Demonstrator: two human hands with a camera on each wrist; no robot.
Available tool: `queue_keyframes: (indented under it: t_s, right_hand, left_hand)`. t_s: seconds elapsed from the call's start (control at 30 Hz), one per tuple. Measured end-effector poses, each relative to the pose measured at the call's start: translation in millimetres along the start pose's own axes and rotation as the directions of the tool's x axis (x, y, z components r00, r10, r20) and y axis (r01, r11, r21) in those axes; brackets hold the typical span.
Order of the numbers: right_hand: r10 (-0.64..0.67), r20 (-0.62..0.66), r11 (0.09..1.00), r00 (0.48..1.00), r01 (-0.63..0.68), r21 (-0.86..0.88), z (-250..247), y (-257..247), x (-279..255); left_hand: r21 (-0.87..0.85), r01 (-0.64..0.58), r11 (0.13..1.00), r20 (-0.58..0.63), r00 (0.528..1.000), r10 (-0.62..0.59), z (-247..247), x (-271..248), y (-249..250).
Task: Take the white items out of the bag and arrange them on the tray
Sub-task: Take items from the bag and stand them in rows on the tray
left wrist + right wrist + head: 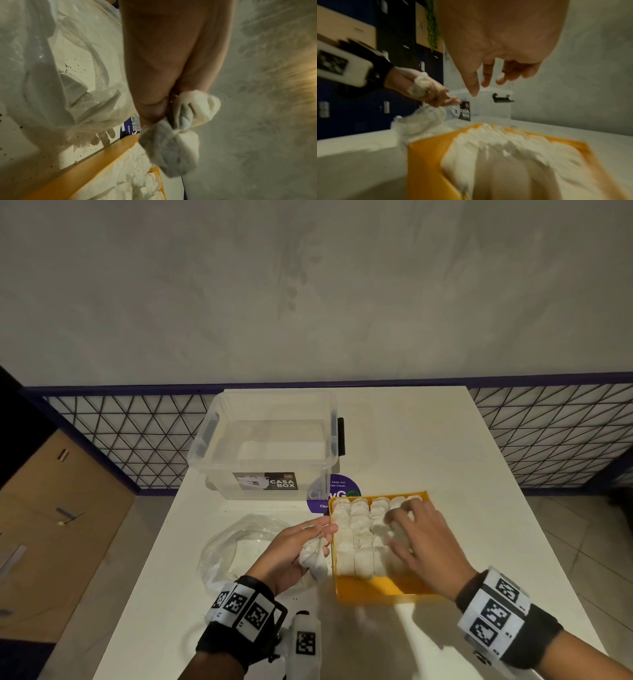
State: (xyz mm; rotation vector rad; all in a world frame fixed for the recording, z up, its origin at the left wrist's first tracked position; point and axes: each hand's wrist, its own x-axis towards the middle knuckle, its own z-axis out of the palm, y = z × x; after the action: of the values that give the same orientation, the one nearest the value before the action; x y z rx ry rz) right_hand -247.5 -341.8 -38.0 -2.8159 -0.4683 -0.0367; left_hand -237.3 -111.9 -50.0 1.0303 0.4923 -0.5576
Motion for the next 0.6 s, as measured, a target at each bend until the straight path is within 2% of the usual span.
queue_keyframes:
  t_s: [0.1,0.2,0.27,0.4,0.6]
  right_hand:
    - [-0.181,0.088,0.971,0.979,0.164,0.175,-12.3,-41.8,9.0]
    - [-0.215,0.123,0.953,0.969,0.181,0.244,-8.7,-72.7,18.9]
    - [-0.175,0.163,0.939,0.971,0.115,0.324,-2.0,-80.6,25.1]
    - [-0.15,0.205,0.83,0.967,0.01,0.558,11.2,-83.8,33.5]
    - [-0.02,0.202,0.618,0.979,-0.147,0.772,14.7,-80.7,35.0]
  left_hand:
    - [-0.018,-0.007,1.0,0.011,1.0,0.007,3.3,-2.4,-0.2]
    - [-0.006,-0.048,0.999,0.013,0.999,0.048,4.9,-4.9,0.1]
    - [0.025,-0.087,0.996,0.032,0.996,0.086,6.1,-8.5,1.7]
    - [0.011,-0.151,0.988,0.071,0.986,0.15,3.2,-14.5,4.6]
    - [-0.08,-0.093,0.992,0.088,0.991,0.1,-8.5,-13.3,5.7]
